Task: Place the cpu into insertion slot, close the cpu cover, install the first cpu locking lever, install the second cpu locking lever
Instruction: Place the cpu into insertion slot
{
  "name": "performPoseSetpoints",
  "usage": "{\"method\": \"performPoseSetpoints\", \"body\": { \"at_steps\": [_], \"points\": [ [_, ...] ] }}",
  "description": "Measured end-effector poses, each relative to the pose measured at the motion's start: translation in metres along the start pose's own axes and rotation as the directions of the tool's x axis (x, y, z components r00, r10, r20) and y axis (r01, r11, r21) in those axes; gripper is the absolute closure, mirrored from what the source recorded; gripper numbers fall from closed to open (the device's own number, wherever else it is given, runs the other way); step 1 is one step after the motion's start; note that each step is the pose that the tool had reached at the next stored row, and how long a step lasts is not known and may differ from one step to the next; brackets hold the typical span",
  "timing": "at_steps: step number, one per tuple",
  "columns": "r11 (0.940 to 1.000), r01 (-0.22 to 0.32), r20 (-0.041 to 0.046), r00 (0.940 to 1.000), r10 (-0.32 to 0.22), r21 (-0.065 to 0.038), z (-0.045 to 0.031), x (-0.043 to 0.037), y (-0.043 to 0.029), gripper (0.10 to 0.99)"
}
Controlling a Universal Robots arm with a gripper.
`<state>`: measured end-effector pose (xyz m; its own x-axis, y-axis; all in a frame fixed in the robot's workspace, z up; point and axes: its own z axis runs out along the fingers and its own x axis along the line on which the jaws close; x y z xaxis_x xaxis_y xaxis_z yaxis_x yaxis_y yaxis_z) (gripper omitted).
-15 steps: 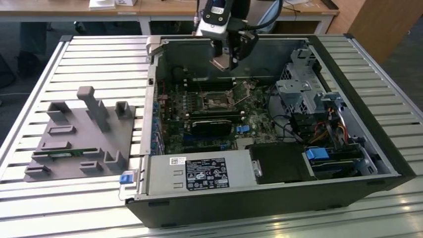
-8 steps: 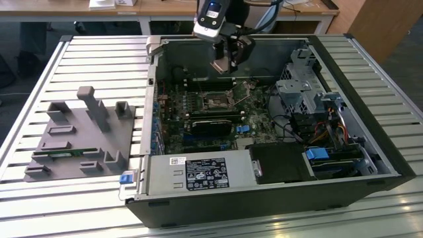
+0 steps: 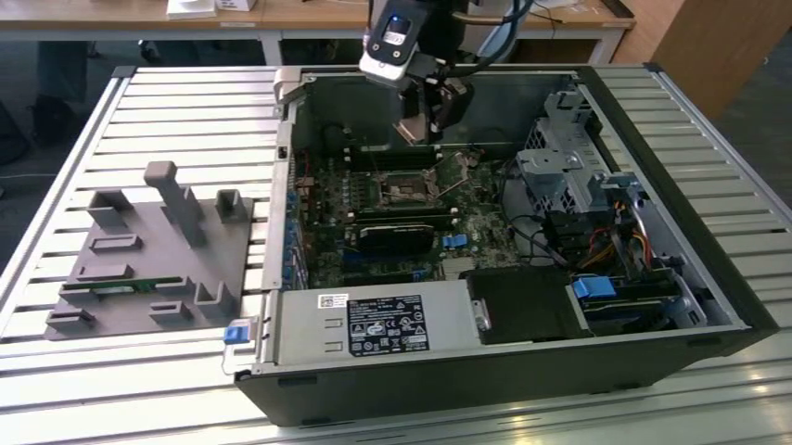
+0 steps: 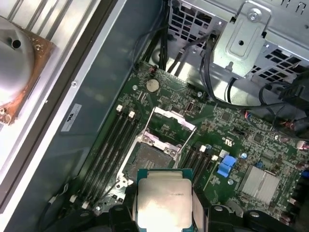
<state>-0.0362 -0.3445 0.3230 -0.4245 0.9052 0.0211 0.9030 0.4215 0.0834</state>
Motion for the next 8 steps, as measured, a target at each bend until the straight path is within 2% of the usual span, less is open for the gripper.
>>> {"method": "performPoseSetpoints", "body": {
  "at_steps": [3,8],
  "points": [
    [0.9999,-0.017,0.002,0.9999,0.017,0.0,0.0016,-0.0001,-0.0001,0.545],
    [0.9946,-0.104,0.0093,0.9946,0.104,-0.002,0.0043,-0.0001,-0.0004,0.545]
  ]
}}
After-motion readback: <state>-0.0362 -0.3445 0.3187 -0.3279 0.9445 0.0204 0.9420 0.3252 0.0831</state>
